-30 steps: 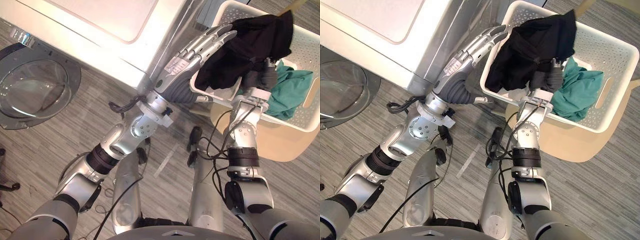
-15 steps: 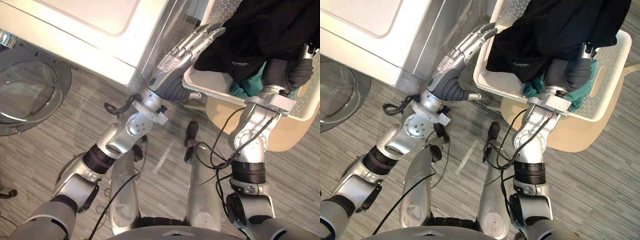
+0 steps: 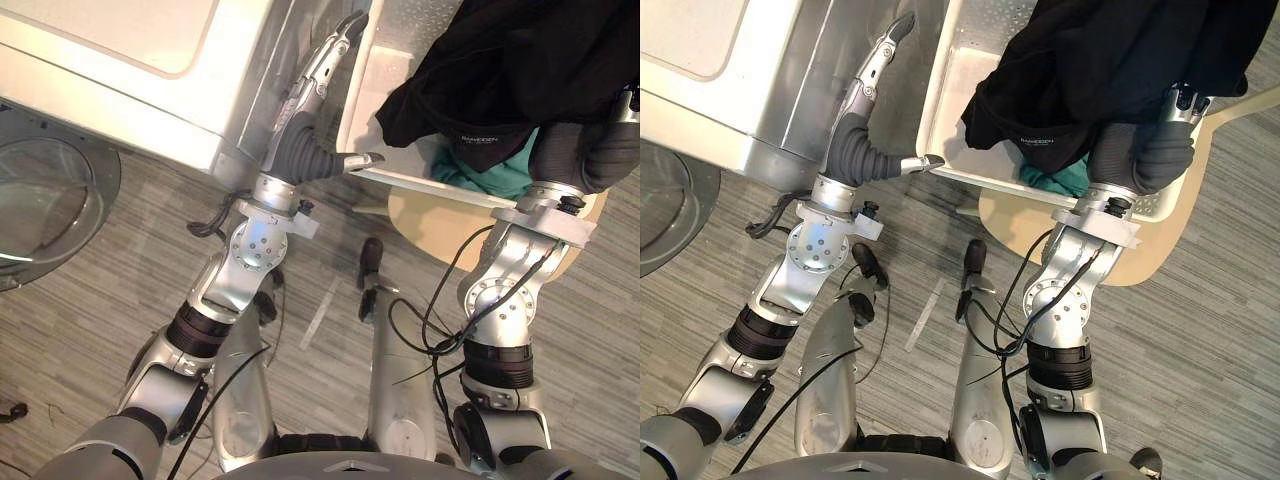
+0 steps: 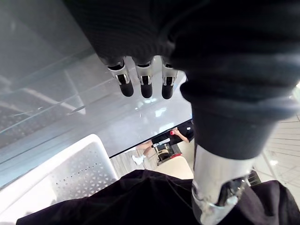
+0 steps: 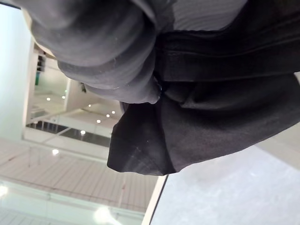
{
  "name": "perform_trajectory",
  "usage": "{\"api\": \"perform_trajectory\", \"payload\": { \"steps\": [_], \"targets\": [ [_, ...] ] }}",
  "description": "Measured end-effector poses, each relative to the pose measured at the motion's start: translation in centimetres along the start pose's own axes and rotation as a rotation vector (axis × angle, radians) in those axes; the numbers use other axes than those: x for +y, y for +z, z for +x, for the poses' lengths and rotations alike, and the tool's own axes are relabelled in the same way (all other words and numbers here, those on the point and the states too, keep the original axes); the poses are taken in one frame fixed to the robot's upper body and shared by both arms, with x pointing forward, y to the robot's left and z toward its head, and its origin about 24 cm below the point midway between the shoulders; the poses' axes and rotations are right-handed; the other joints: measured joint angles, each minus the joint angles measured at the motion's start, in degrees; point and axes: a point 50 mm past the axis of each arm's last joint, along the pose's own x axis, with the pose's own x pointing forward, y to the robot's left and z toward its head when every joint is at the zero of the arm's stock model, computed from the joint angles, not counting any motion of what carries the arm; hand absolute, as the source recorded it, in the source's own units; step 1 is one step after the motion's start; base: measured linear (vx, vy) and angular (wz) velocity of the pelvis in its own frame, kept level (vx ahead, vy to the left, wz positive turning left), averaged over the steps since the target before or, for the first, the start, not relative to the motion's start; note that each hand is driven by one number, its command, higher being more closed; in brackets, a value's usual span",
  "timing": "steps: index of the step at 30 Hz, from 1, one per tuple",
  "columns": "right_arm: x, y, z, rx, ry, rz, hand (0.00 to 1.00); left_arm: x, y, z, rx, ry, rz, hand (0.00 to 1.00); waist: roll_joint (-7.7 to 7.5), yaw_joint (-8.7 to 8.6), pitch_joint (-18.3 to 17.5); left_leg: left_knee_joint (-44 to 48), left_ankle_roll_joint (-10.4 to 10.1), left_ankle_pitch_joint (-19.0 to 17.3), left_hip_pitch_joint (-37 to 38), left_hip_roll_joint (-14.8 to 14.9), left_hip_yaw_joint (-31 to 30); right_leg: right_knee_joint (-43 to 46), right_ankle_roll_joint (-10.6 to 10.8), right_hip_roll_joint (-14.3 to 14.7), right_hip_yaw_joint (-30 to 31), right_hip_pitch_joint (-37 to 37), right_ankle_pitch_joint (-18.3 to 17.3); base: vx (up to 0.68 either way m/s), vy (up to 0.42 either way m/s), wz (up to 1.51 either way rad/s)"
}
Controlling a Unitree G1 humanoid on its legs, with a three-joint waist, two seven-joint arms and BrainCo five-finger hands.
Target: Pick up the laundry basket with both hands and put the clothes into the washing machine.
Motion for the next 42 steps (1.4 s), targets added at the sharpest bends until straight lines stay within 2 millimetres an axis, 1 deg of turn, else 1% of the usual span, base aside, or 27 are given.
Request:
{"api": "perform_trajectory", "payload": {
  "steps": [1, 4, 6, 9, 10, 12, 16, 21, 24, 27, 29, 31, 33, 34, 35, 37, 39, 42],
  "targets": [
    [0.3, -0.1, -0.1, 0.007, 0.006, 0.008, 1.00, -0.2, -0.3, 0.1, 0.013, -0.006, -0.012, 0.00, 0.00, 0.00, 0.00, -0.08, 0.00, 0.00, 0.00, -0.02, 0.01, -0.05, 0.01, -0.01, -0.01, 0.01, 0.00, -0.02, -0.032, 0.02],
    [1.2, -0.5, -0.5, 0.028, 0.032, 0.043, 1.00, -1.6, -0.7, 0.8, 0.037, -0.071, -0.056, 0.00, -0.02, 0.05, 0.01, -0.53, -0.15, 0.20, 0.00, -0.17, 0.02, -0.25, 0.09, -0.12, -0.18, 0.18, 0.07, -0.01, -0.024, 0.07],
    [1.9, -1.8, -1.0, 0.078, 0.041, 0.094, 1.00, -2.9, -0.5, 2.1, 0.032, -0.141, -0.106, 0.00, -0.12, -0.11, 0.07, -0.37, -0.11, 0.29, 0.01, -0.20, 0.02, -0.38, 0.27, -0.17, -0.18, 0.34, 0.24, 0.00, 0.000, 0.00],
    [2.4, -3.5, -1.9, 0.127, 0.023, 0.163, 1.00, -4.8, -0.2, 3.1, 0.032, -0.220, -0.143, 0.00, -0.16, -0.27, 0.09, 0.38, -0.11, 0.29, 0.20, -0.12, 0.07, -0.65, 0.67, -0.16, -0.23, 0.77, 0.85, 0.02, -0.013, -0.02],
    [2.5, -3.9, -2.1, 0.135, 0.018, 0.178, 1.00, -5.3, -0.3, 3.2, 0.044, -0.233, -0.150, 0.00, -0.18, -0.29, 0.11, 0.48, 0.03, 0.28, 0.41, -0.10, 0.07, -0.48, 0.64, -0.16, -0.22, 1.01, 0.87, 0.06, -0.025, -0.04],
    [3.1, -5.0, -2.6, 0.165, 0.010, 0.233, 1.00, -7.1, -0.7, 2.9, 0.089, -0.284, -0.188, 0.00, -0.32, -0.71, 0.18, 0.92, 0.27, -0.06, 1.66, -0.12, 0.10, -0.39, 0.42, -0.22, -0.14, 2.33, 1.02, 0.06, -0.024, -0.03],
    [3.9, -5.5, -2.9, 0.180, 0.023, 0.276, 1.00, -9.0, -0.4, 3.0, 0.131, -0.280, -0.242, 0.00, -0.35, -0.93, 0.20, 1.55, 0.31, -1.16, 3.33, -0.27, 0.10, -0.01, 0.89, -0.57, -0.11, 4.23, 0.06, 0.05, -0.021, 0.02],
    [3.8, -5.4, -3.0, 0.171, 0.018, 0.276, 1.00, -9.6, -0.2, 3.2, 0.163, -0.246, -0.258, 0.00, -0.43, -1.18, 0.24, 2.45, 0.03, -2.49, 5.40, -0.44, -0.14, 1.13, 1.37, -1.11, -0.08, 6.26, -1.34, 0.01, -0.036, 0.04],
    [3.5, -5.2, -3.4, 0.173, 0.000, 0.263, 1.00, -10.6, 0.5, 3.3, 0.180, -0.241, -0.310, 0.00, -0.55, -1.23, 0.27, 2.42, 0.00, -2.56, 6.92, -0.82, -0.32, 1.67, 1.55, -1.53, -0.17, 7.84, -1.99, 0.03, -0.044, 0.09],
    [3.1, -4.9, -3.8, 0.178, -0.026, 0.246, 1.00, -11.4, 0.9, 3.4, 0.204, -0.240, -0.357, 0.00, -1.14, -1.46, 0.28, 2.46, -0.02, -2.80, 8.43, -1.23, -0.48, 2.29, 1.73, -1.96, -0.16, 9.19, -2.56, 0.03, -0.050, 0.05],
    [2.9, -4.9, -4.0, 0.179, -0.035, 0.240, 1.00, -11.4, 0.8, 3.3, 0.210, -0.237, -0.354, 0.00, -1.33, -1.66, 0.26, 2.58, -0.07, -3.05, 9.32, -1.32, -0.53, 2.34, 1.84, -2.02, -0.11, 10.10, -2.73, 0.04, -0.064, 0.00],
    [2.8, -4.8, -4.2, 0.181, -0.037, 0.222, 1.00, -11.4, 0.7, 3.3, 0.217, -0.219, -0.351, 0.00, -1.89, -1.82, 0.19, 2.90, 0.01, -3.40, 10.16, -1.41, -0.50, 2.72, 1.97, -2.13, 0.10, 10.73, -3.02, 0.03, -0.051, -0.03],
    [2.7, -4.7, -4.4, 0.184, -0.042, 0.198, 1.00, -11.1, 0.5, 3.4, 0.235, -0.188, -0.379, 0.00, -3.14, -2.22, 0.10, 3.62, 0.15, -4.13, 10.83, -1.37, -0.32, 3.30, 2.09, -2.17, 0.45, 11.20, -3.33, 0.02, -0.049, -0.06],
    [2.7, -4.7, -4.4, 0.185, -0.051, 0.195, 1.00, -11.1, 0.5, 3.4, 0.246, -0.182, -0.403, 0.00, -3.40, -2.31, 0.04, 3.83, 0.17, -4.28, 10.98, -1.36, -0.24, 3.39, 2.14, -2.19, 0.58, 11.33, -3.39, 0.01, -0.045, -0.07],
    [2.6, -4.6, -4.4, 0.185, -0.066, 0.190, 1.00, -11.1, 0.5, 3.5, 0.266, -0.174, -0.461, 1.00, -3.64, -2.63, 0.00, 4.54, 0.30, -4.78, 11.10, -1.13, -0.24, 3.39, 2.19, -2.13, 0.76, 11.72, -3.42, 0.02, -0.039, -0.07],
    [2.5, -4.6, -4.4, 0.189, -0.080, 0.164, 1.00, -11.1, 0.4, 3.5, 0.304, -0.156, -0.583, 1.00, -4.37, -2.87, -0.04, 4.96, 0.58, -5.37, 11.61, -1.08, 0.51, 3.38, 2.27, -2.10, 1.38, 11.85, -3.39, 0.02, -0.037, -0.12],
    [2.5, -4.6, -4.4, 0.191, -0.095, 0.155, 1.00, -11.0, 0.4, 3.6, 0.331, -0.135, -0.690, 1.00, -4.45, -3.05, -0.07, 5.59, 0.61, -5.91, 11.65, -0.97, 0.78, 3.12, 2.28, -2.07, 1.61, 11.99, -3.38, 0.01, -0.019, -0.10],
    [2.5, -4.6, -4.4, 0.192, -0.100, 0.135, 1.00, -10.8, 0.5, 3.8, 0.347, -0.109, -0.772, 1.00, -4.45, -3.16, -0.07, 6.03, 0.71, -6.34, 11.62, -0.61, 1.44, 2.31, 2.53, -1.92, 2.00, 12.04, -2.93, 0.03, -0.018, -0.10]
  ]
}}
